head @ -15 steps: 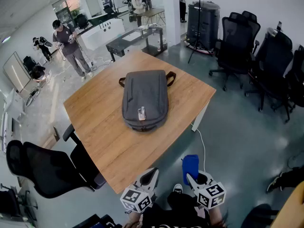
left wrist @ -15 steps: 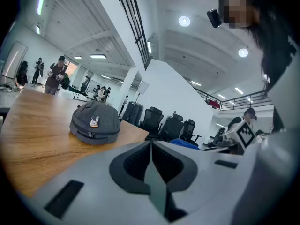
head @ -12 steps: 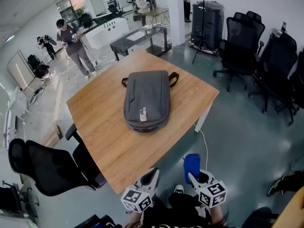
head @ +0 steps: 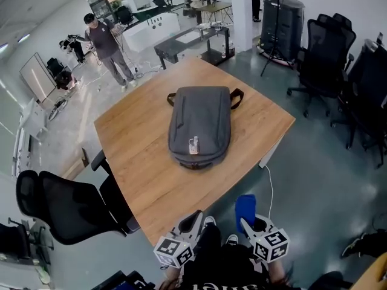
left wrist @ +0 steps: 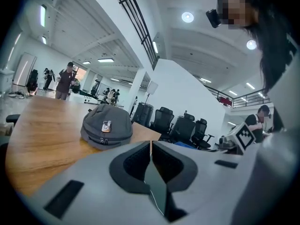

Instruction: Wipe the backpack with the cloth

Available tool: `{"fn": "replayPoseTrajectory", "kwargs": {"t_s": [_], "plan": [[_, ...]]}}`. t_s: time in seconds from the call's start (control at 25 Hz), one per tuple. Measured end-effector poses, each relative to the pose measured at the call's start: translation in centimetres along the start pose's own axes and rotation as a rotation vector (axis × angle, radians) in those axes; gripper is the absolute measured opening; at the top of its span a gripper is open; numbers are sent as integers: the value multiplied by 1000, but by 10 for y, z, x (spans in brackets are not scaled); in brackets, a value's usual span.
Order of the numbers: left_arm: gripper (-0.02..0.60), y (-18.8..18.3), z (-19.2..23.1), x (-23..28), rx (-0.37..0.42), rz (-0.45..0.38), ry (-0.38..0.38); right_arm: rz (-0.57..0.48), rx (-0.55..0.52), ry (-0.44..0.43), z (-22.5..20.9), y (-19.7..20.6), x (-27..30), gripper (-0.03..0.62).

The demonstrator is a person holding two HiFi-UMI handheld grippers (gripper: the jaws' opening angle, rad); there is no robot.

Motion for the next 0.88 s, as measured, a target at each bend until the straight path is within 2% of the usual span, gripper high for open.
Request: {"fn": "replayPoseTrajectory", "kwargs": {"t_s": [0.2, 0.52, 0.68, 0.88], "plan": [[2, -15, 35, 29, -2, 1, 20, 11, -13, 4, -1, -27, 34, 86], [2, -68, 101, 72, 52, -35, 78, -17, -38, 39, 4, -90, 101, 86], [2, -76, 122, 84, 38, -40, 96, -21, -53, 48, 4, -110, 124, 86], [2, -74, 139, 97, -1, -30, 88, 17, -70, 85, -19, -126, 141, 86]]}}
Point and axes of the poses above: the fingertips, and each gripper's own axes: x forward along the fingers, z to its left, y out of its underside, the point moved 8 cm from there along -x, backward along the fingers, and after that the axes turned 4 degrees about x, right-handed, at the moved point
